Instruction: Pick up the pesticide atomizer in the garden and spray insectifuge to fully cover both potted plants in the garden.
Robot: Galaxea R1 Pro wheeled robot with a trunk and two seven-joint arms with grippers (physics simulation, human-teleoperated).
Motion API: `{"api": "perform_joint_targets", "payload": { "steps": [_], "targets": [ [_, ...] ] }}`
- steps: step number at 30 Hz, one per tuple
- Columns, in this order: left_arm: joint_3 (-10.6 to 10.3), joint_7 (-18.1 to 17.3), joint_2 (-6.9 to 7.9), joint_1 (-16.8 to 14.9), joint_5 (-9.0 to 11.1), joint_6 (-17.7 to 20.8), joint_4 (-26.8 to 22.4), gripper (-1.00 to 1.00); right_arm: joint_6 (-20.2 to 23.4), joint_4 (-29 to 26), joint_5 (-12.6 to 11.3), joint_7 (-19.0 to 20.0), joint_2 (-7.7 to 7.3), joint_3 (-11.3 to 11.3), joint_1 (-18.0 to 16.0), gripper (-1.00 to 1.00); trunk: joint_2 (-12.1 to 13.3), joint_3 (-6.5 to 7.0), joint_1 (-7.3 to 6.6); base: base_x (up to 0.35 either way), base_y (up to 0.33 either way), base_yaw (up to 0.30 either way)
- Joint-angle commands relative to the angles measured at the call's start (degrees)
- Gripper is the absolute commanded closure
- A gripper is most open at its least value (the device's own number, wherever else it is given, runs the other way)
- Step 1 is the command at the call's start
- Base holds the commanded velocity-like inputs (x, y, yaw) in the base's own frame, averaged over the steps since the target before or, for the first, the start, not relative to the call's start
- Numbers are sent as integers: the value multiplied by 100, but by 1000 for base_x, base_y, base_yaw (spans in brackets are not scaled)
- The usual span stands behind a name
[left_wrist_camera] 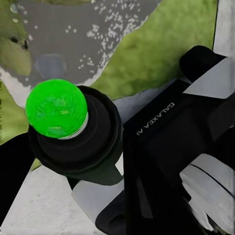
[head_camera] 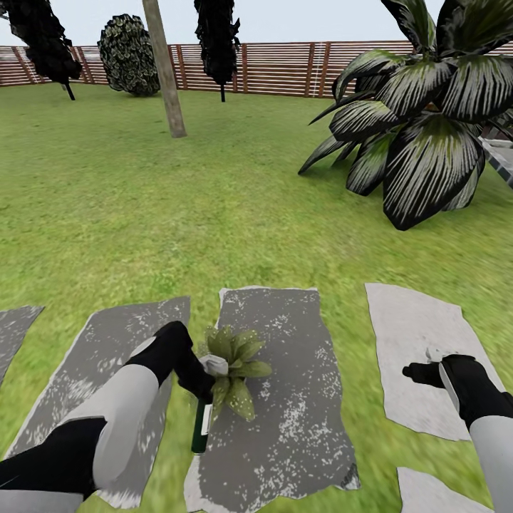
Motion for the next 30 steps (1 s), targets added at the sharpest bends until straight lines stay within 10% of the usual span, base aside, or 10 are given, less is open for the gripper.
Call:
{"api": "perform_joint_targets", "payload": {
  "steps": [1,14,21,30],
  "targets": [
    [42,-54,-5,-51,-64,100,-6,100,22,-8,59,50,3,-19,-3,-100,-2,-5,-1,0,0,0],
    [-9,-183,7,-214,-91,287,2,100,22,-8,56,64,3,-33,-5,-100,-2,-9,-1,0,0,40],
    [-37,-187,7,-214,-611,295,3,100,22,-9,60,59,3,-24,-3,-100,-2,-26,-1,1,0,224],
    [-37,-344,-1,-214,-671,296,3,100,19,-13,60,58,3,-25,-4,-100,-2,-32,-1,176,0,77]
  ]
}}
